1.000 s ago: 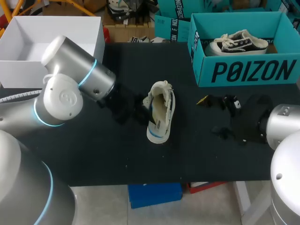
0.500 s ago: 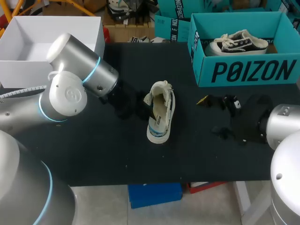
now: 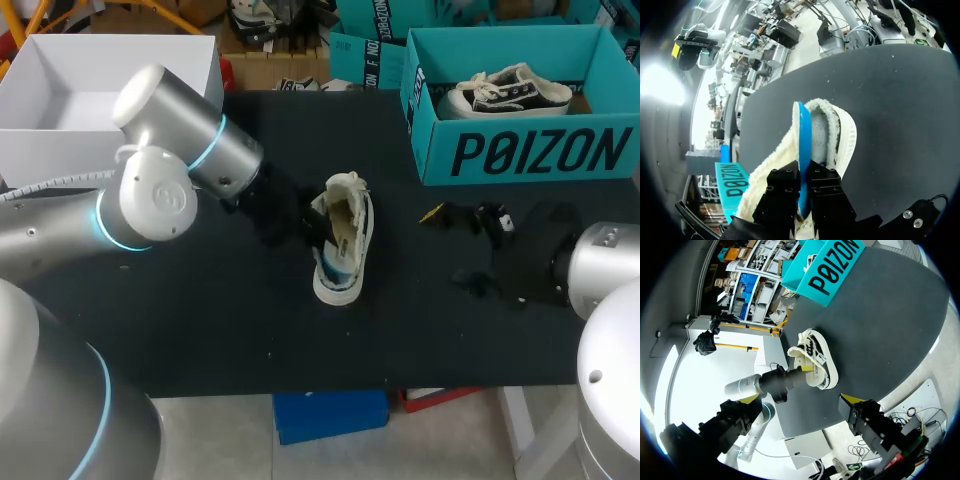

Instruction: Take the shoe out of the shoebox, open the shoe tongue, remove and reinsert the insole, then place the shoe into the shoebox

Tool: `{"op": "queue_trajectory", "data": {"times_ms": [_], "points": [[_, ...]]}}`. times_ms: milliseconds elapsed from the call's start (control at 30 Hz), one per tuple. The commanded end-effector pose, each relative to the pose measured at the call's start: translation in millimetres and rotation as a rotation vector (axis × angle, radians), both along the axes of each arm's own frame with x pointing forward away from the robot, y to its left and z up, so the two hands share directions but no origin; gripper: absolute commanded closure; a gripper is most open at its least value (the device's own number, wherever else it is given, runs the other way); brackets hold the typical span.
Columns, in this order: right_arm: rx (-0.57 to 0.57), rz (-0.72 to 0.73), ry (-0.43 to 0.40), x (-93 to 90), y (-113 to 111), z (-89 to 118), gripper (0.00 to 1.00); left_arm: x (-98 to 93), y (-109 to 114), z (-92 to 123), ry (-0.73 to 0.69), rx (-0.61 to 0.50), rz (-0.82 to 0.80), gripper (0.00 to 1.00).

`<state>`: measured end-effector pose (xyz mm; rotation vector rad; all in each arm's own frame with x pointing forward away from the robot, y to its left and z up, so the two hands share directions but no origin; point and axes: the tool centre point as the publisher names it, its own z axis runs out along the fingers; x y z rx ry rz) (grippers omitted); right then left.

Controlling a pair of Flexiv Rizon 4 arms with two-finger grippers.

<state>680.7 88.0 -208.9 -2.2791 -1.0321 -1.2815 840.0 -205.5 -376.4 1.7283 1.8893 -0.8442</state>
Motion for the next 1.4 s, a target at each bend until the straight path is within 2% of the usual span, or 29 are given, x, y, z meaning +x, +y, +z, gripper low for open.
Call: {"op": "queue_trajectory", "data": {"times_ms": [33, 67, 133, 167, 200, 233, 267, 567, 700, 867, 933, 967, 1033, 1067, 1200, 1267, 1333, 1400], "points": [[0.089, 0.09, 0.059, -5.5, -7, -4, 0.0, 2.2, -3, -1, -0.004, 0.004, 0.001, 1.0], [0.089, 0.09, 0.059, -5.5, -7, -4, 0.0, 2.1, -3, 0, -0.004, 0.004, 0.001, 1.0], [0.089, 0.09, 0.059, -5.5, -7, -4, 0.0, 0.6, -2, 3, -0.007, 0.003, 0.002, 0.71], [0.089, 0.09, 0.059, -5.5, -7, -4, 0.0, -0.8, -1, 5, -0.008, 0.002, 0.003, 0.62], [0.089, 0.09, 0.059, -5.5, -7, -4, 0.0, -2.4, 0, 6, -0.008, -0.001, 0.004, 0.48], [0.089, 0.09, 0.059, -5.5, -7, -4, 0.0, -4.4, 1, 8, -0.009, -0.003, 0.006, 0.11], [0.089, 0.09, 0.059, -5.5, -7, -4, 0.0, -6.0, 2, 10, -0.009, -0.01, 0.008, 0.0], [0.089, 0.09, 0.059, -5.5, -7, -4, 0.0, -24.0, 5, 27, -0.003, -0.063, -0.003, 0.0], [0.089, 0.09, 0.059, -5.5, -7, -4, 0.0, -35.3, 4, 26, 0.014, -0.075, -0.019, 0.0], [0.089, 0.09, 0.059, -5.5, -7, -4, 0.0, -39.7, 3, 21, 0.028, -0.078, -0.033, 0.02], [0.089, 0.09, 0.059, -5.5, -7, -4, 0.0, -41.2, 3, 20, 0.033, -0.078, -0.036, 0.16], [0.089, 0.09, 0.059, -5.5, -7, -4, 0.0, -41.7, 3, 20, 0.034, -0.078, -0.036, 0.32], [0.089, 0.09, 0.059, -5.5, -7, -4, 0.0, -42.0, 3, 19, 0.036, -0.077, -0.037, 0.49], [0.089, 0.09, 0.059, -5.5, -7, -4, 0.0, -42.0, 3, 19, 0.036, -0.077, -0.038, 0.51], [0.089, 0.09, 0.059, -5.5, -7, -4, 0.0, -42.1, 3, 20, 0.038, -0.072, -0.041, 0.77], [0.089, 0.09, 0.059, -5.5, -7, -4, 0.0, -40.9, 5, 19, 0.038, -0.067, -0.044, 0.8], [0.089, 0.09, 0.059, -5.5, -7, -4, 0.0, -41.4, 5, 18, 0.04, -0.062, -0.046, 1.0], [0.089, 0.09, 0.059, -5.5, -7, -4, 0.0, -40.6, 6, 16, 0.045, -0.056, -0.048, 1.0]]}}
